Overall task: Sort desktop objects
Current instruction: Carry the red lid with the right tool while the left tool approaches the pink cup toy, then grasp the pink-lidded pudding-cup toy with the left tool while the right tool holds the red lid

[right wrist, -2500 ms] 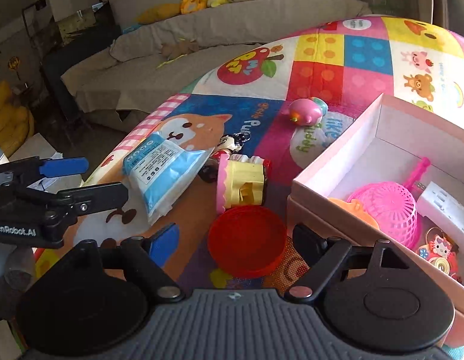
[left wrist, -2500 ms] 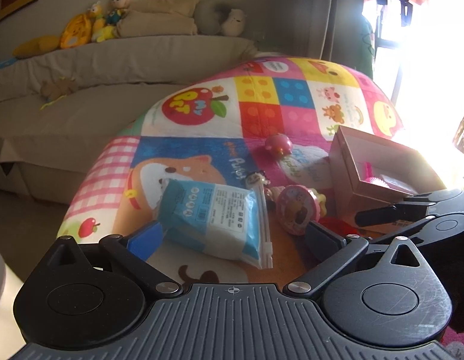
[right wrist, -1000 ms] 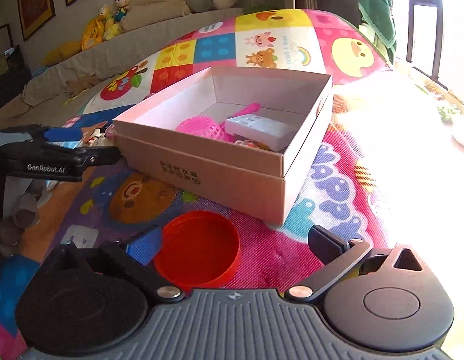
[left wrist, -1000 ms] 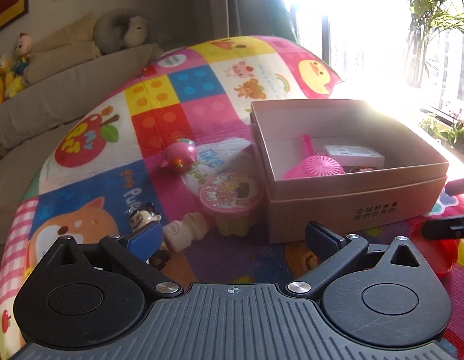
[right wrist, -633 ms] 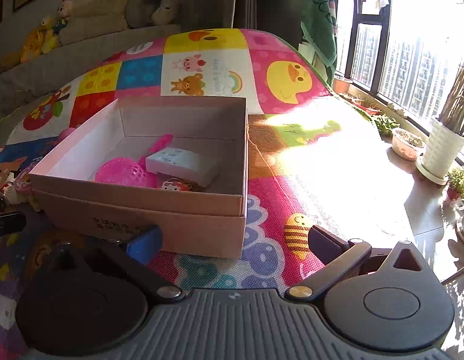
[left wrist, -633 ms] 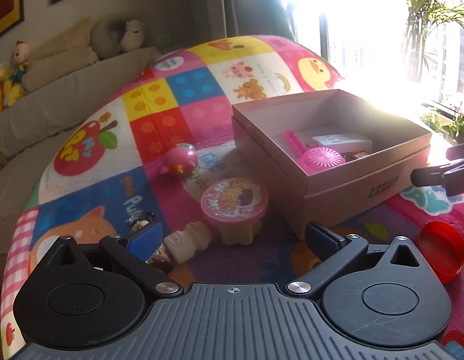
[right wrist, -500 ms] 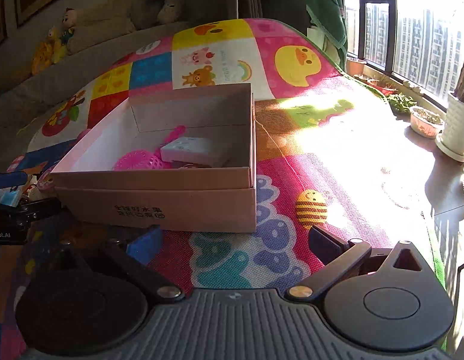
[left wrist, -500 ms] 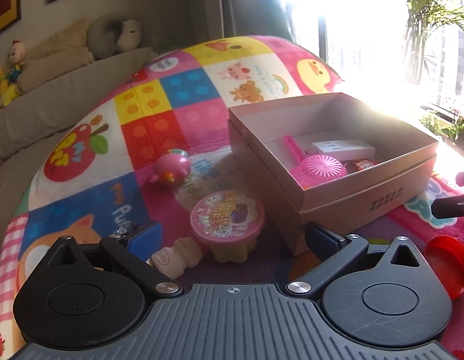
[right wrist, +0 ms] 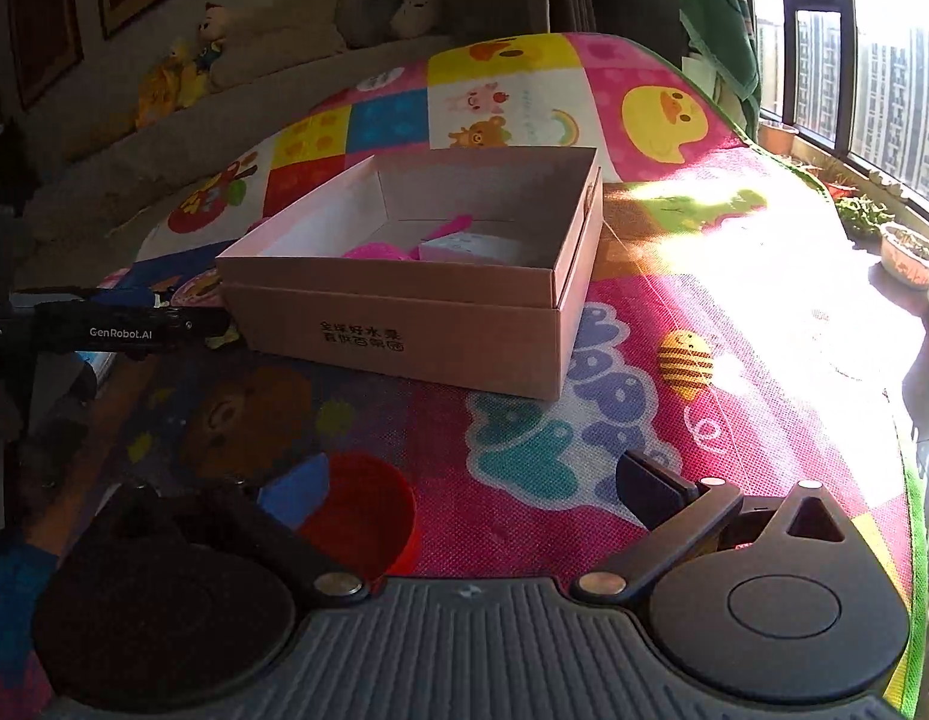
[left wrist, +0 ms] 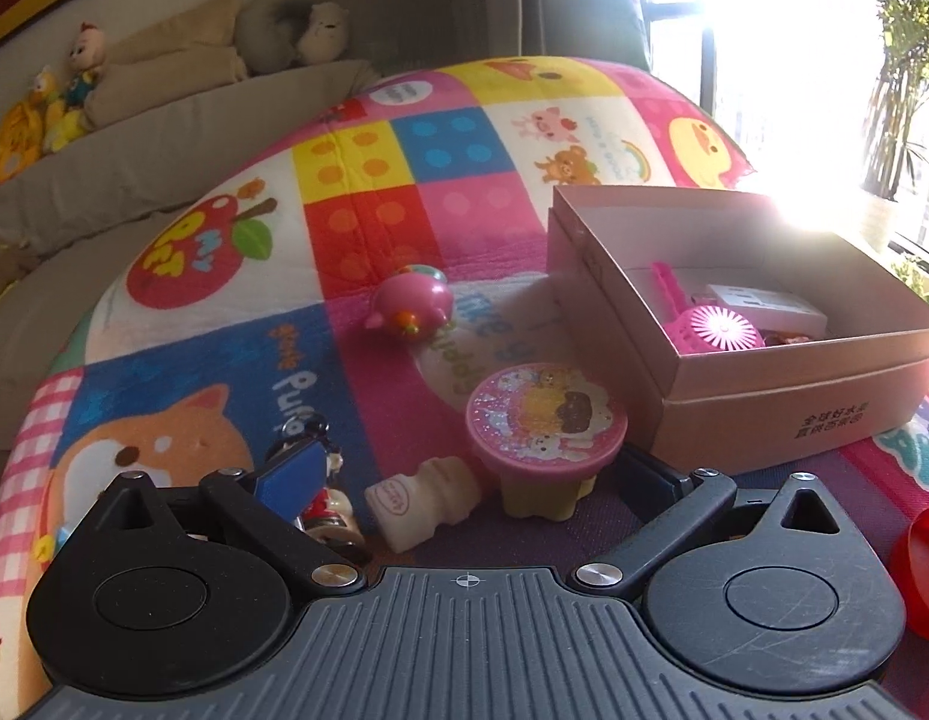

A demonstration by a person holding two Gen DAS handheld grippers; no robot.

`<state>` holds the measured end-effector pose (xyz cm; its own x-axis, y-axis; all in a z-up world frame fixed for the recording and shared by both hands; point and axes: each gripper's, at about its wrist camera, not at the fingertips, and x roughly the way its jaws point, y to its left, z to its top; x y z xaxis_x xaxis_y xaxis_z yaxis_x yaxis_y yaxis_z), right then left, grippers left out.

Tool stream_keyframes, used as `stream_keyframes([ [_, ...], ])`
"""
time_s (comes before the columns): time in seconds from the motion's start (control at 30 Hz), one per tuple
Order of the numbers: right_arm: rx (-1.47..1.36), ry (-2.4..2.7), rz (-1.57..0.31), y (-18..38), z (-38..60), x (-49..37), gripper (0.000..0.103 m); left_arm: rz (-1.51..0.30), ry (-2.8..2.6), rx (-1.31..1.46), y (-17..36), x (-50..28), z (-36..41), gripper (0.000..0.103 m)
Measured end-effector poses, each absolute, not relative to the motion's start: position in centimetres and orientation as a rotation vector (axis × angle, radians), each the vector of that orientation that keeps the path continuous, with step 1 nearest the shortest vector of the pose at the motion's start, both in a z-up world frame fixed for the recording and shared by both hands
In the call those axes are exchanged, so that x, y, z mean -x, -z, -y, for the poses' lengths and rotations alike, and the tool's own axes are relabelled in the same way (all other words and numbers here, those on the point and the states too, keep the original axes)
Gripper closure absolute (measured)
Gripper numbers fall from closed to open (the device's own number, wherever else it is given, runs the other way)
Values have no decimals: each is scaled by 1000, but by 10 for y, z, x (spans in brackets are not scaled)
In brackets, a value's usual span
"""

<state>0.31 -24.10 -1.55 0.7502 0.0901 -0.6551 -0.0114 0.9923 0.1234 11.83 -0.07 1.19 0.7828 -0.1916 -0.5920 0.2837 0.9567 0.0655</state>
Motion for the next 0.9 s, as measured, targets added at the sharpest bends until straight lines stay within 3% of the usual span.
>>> stream_keyframes([
  [0.17,-100,-61,-735,19,238,-4,0,-624,257,-137,-9,-125,7,1],
  [0.3,-91,-58,-736,20,237,-5,0,-623,306,-134,-7,-128,16,30],
  [0.43,-74,-52,-736,21,234,-5,0,-619,312,-128,-8,-127,16,43],
  [0.83,-10,-252,-737,14,212,13,0,-661,434,-81,-18,-12,-6,41],
  [0.9,43,-245,-739,16,202,13,0,-679,446,-85,-14,0,-6,27],
])
